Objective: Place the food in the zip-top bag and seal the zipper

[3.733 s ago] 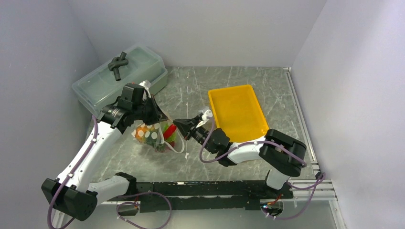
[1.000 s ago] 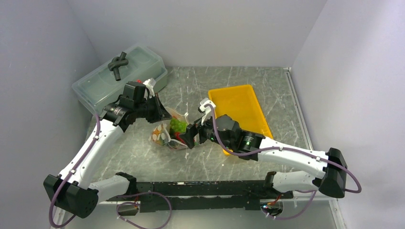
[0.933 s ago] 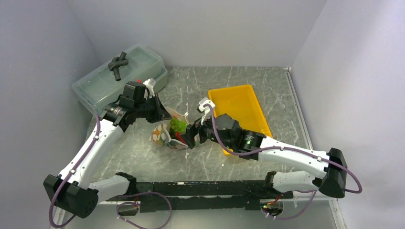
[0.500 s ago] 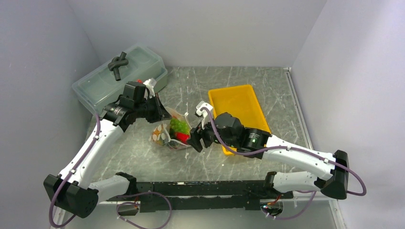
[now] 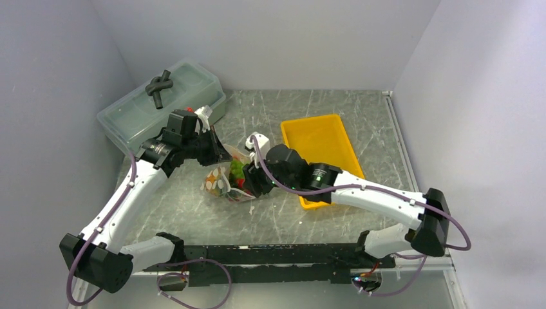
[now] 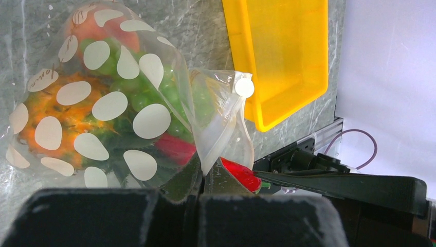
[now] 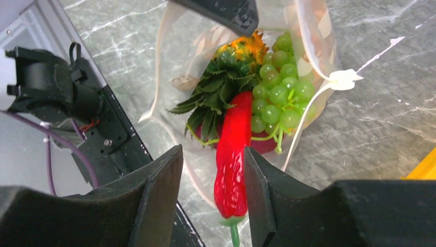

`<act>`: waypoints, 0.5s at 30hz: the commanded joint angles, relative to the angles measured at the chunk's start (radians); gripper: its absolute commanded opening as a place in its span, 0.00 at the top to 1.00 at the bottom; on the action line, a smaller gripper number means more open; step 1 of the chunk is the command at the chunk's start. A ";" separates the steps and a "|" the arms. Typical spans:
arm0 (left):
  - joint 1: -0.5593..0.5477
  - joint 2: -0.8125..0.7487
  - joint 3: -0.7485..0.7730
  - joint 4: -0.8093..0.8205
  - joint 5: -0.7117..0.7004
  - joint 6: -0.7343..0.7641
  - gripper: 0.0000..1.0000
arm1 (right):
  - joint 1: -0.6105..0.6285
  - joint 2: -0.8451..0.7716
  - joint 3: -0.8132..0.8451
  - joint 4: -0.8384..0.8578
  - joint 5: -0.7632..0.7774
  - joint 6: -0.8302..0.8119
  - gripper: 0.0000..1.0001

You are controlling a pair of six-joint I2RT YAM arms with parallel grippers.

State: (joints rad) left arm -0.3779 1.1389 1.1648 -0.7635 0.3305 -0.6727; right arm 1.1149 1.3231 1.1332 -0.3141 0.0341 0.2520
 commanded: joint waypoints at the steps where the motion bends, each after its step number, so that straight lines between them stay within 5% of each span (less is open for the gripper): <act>1: 0.004 -0.009 0.012 0.043 0.028 0.016 1.00 | -0.024 0.047 0.070 -0.011 -0.003 0.030 0.51; 15: 0.004 -0.005 0.001 0.050 0.031 0.016 1.00 | -0.030 0.054 -0.002 -0.057 -0.028 0.042 0.44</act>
State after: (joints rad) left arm -0.3779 1.1389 1.1648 -0.7639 0.3355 -0.6689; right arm 1.0859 1.4170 1.1496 -0.3595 0.0261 0.2829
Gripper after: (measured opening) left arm 0.010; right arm 0.543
